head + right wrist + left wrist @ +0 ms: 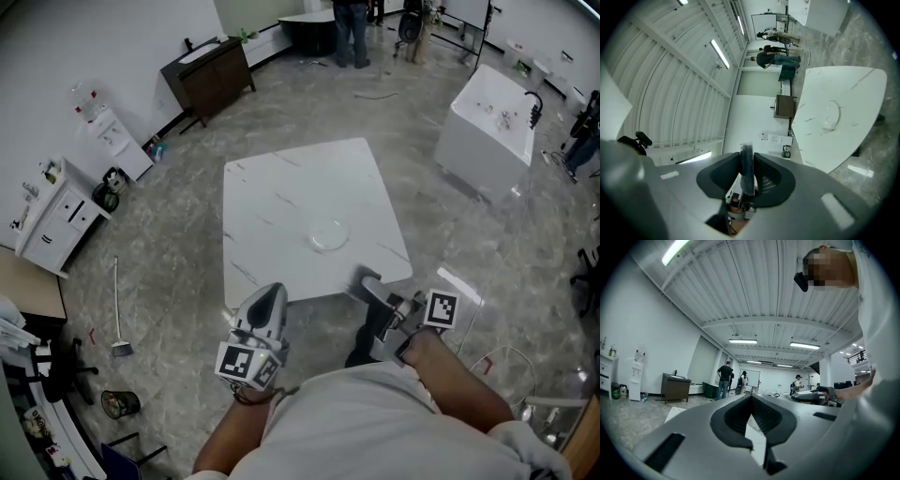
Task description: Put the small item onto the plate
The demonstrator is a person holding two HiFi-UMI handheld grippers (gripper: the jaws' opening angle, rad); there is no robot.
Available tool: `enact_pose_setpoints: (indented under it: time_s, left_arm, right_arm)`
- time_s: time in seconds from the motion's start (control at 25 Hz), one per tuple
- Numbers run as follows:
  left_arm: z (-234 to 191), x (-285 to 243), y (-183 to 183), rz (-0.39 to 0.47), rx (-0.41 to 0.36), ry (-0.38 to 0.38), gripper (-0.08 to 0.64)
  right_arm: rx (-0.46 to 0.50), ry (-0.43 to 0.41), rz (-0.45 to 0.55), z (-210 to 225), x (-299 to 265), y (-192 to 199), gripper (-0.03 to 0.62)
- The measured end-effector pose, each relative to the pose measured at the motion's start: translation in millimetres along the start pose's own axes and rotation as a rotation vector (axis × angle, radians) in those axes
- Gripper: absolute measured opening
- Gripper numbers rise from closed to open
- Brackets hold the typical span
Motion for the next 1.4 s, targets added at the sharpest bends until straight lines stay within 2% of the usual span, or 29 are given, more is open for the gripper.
enact_pose_setpoints:
  time_s: [0.28, 0.56, 0.84, 1.16, 1.4]
  left_arm:
    - [-11.3, -99.7, 5.5, 0.005, -0.005, -0.101, 0.006]
    - [-31.6, -161.6, 16.3, -0.011, -0.010, -0.160, 0.006]
    - [-77.4, -208.2, 28.9, -0.026, -0.003, -0.160, 0.006]
    - [-137.1, -263.2, 55.8, -0.072, 0.031, -0.093, 0.006]
    - [-182.4, -285.8, 77.0, -0.114, 0.057, -0.072, 0.006]
  right_arm:
    - [-0.030, -0.001, -0.124, 39.3, -34.7, -100.9, 0.094]
    - [-0.053, 0.029, -0.192, 82.1, -71.6, -165.5, 0.094]
    - [-0.061, 0.085, -0.229, 138.8, -119.5, -191.8, 0.094]
    - [-0.078, 0.215, -0.239, 218.8, -163.9, -198.8, 0.094]
    - [-0.108, 0.315, -0.251, 286.8, -185.8, -197.9, 0.094]
Point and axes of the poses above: the fingertips, and each gripper's own axes: x backward along the fingers, z to its right, y out of its underside, the point moved 3 cm from there along x, backward along the fingers, and after that the axes turned 1 degree about x, right-handed, at the moved point
